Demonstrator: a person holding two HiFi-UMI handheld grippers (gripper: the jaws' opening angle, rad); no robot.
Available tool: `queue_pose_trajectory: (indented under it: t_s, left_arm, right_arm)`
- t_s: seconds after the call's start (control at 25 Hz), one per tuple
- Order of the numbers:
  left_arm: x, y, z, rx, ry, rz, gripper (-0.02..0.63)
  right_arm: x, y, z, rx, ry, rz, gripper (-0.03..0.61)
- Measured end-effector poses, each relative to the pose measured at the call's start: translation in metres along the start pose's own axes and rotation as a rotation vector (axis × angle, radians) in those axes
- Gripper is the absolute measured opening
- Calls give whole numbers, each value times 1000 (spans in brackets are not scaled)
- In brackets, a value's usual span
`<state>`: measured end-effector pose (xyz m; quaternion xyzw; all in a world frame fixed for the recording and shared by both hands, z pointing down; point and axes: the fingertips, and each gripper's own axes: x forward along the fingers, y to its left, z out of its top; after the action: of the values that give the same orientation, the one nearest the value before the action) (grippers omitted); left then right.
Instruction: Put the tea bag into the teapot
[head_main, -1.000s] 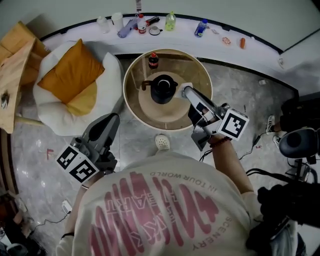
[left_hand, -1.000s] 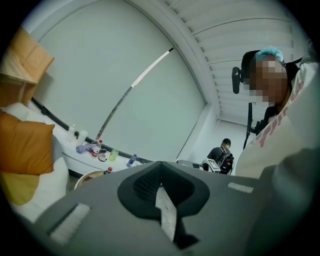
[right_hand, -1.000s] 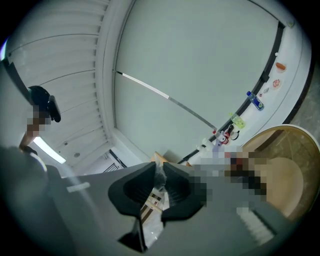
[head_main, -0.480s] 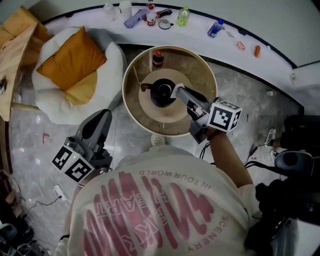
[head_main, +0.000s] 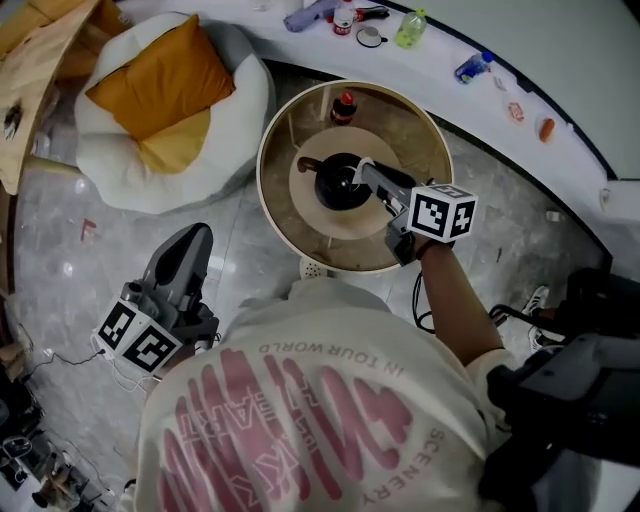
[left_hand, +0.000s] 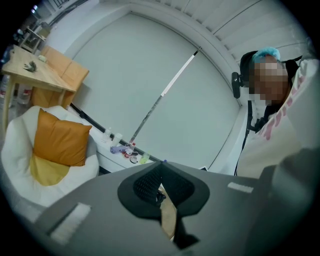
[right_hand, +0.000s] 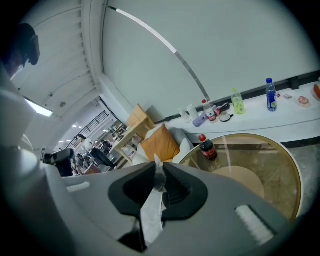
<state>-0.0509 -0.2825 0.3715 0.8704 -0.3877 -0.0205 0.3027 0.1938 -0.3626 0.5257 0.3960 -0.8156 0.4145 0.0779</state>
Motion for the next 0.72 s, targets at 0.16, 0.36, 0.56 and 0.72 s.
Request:
queue_pose_trajectory:
  t_s: [0.16,0.36,0.56,0.72]
  left_arm:
    - [-9,3,-2,-14,-13,50,9]
    - [-14,9,-2,-15,-20,92,9]
    - [-15,8,-4,-7,-16,107,9]
    - [-16,6,-3,-13,-23,119,9]
  right_arm:
    - [17,-23,-16,-11,75,-58,48]
    - [38,-39,-39,-169,205,-145,48]
    - [53,-48,-63,-462,392,-225,48]
    - [67,-51,-77,-589,531,-237,48]
